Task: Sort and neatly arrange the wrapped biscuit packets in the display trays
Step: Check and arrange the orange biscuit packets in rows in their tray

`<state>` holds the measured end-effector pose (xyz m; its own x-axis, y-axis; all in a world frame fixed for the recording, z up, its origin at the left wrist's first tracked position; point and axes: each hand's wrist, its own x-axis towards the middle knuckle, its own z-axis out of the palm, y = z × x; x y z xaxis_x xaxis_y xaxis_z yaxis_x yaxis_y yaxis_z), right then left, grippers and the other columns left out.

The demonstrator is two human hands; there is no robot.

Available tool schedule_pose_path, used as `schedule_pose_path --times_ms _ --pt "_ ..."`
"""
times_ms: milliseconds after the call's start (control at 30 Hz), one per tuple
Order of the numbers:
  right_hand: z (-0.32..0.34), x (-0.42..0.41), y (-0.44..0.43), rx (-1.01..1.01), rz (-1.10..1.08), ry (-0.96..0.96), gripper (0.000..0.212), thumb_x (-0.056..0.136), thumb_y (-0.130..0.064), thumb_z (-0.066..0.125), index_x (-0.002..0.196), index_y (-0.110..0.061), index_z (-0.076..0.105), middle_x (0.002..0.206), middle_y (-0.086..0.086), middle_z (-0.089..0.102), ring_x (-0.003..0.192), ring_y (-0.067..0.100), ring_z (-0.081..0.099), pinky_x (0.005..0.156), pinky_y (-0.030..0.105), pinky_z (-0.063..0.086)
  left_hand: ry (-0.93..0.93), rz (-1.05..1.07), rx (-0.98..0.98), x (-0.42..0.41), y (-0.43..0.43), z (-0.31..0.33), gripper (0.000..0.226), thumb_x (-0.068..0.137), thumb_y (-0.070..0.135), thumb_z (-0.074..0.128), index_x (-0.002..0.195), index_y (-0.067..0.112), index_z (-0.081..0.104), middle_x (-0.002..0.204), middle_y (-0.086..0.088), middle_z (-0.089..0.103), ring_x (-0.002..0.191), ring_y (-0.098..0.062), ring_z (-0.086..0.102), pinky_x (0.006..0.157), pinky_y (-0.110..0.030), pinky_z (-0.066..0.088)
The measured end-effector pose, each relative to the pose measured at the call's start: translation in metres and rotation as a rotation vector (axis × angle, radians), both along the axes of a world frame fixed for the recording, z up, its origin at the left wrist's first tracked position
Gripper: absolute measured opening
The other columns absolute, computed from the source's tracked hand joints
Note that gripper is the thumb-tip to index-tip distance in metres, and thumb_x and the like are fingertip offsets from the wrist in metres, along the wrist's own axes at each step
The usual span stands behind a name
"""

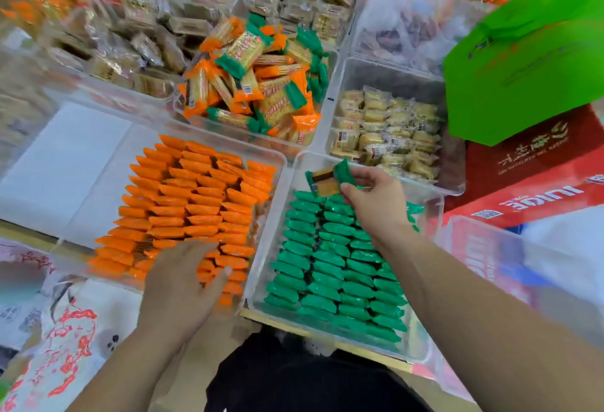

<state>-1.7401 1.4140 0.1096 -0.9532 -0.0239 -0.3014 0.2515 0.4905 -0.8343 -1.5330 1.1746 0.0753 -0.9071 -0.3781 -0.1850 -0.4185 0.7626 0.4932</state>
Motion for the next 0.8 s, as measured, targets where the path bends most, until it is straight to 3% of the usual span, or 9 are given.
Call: schedule_pose_path --times_ms 67,133,267,433,600,700,800 --pt "-0.008 -0.009 -0.009 0.189 0.098 0.078 0.020 0.087 -0.022 0.073 0.101 -0.036 0.071 0.092 -0.018 0.071 0.073 0.002 0.064 0.070 0.026 0.055 -0.009 -0.052 -0.121 0.008 -0.016 -0.020 0.054 0.083 0.056 0.053 0.112 0.016 0.074 0.118 -0.008 0.068 0.103 -0.035 0.061 0.087 -0.047 0.046" --pt "-0.018 -0.016 -0.016 0.344 0.201 0.104 0.022 0.089 -0.019 0.072 0.110 -0.028 0.070 0.095 -0.014 0.067 0.072 -0.002 0.057 0.061 0.015 0.043 0.020 -0.063 -0.181 0.015 -0.025 -0.034 0.053 0.084 0.055 0.053 0.108 0.013 0.075 0.115 -0.012 0.068 0.099 -0.039 0.061 0.083 -0.048 0.046" --pt "-0.035 -0.021 -0.027 0.535 0.346 0.074 0.021 0.089 -0.016 0.073 0.109 -0.019 0.068 0.103 0.001 0.070 0.087 0.017 0.061 0.072 0.025 0.044 0.012 -0.112 -0.236 0.024 -0.032 -0.045 0.056 0.076 0.060 0.057 0.102 0.015 0.076 0.113 -0.010 0.068 0.099 -0.038 0.060 0.083 -0.049 0.044" --pt "-0.045 -0.019 -0.041 0.718 0.503 0.092 0.031 0.094 -0.022 0.063 0.125 -0.017 0.068 0.117 0.007 0.071 0.106 0.028 0.064 0.087 0.036 0.055 -0.020 -0.140 -0.248 0.027 -0.030 -0.046 0.058 0.075 0.063 0.053 0.105 0.018 0.075 0.116 -0.006 0.066 0.104 -0.035 0.060 0.085 -0.048 0.039" --pt "-0.044 -0.017 -0.047 0.910 0.714 0.094 0.040 0.096 -0.025 0.052 0.135 -0.018 0.061 0.135 0.005 0.060 0.129 0.030 0.044 0.103 0.043 0.047 0.005 -0.141 -0.289 0.026 -0.026 -0.047 0.052 0.073 0.055 0.052 0.101 0.017 0.075 0.115 -0.006 0.067 0.102 -0.034 0.060 0.083 -0.046 0.036" --pt "-0.035 -0.009 -0.048 0.912 0.702 0.163 0.044 0.097 -0.029 0.052 0.140 -0.021 0.057 0.141 0.003 0.052 0.130 0.029 0.042 0.108 0.042 0.039 0.037 -0.158 -0.296 0.026 -0.028 -0.047 0.047 0.072 0.051 0.056 0.101 0.019 0.074 0.115 -0.005 0.066 0.101 -0.031 0.059 0.082 -0.045 0.036" --pt "-0.026 0.017 -0.057 0.723 0.648 0.353 0.032 0.094 -0.028 0.064 0.124 -0.017 0.068 0.118 0.005 0.062 0.113 0.030 0.053 0.098 0.044 0.047 0.058 -0.186 -0.277 0.027 -0.031 -0.047 0.045 0.076 0.048 0.054 0.105 0.019 0.073 0.117 -0.004 0.066 0.101 -0.030 0.058 0.082 -0.044 0.036"
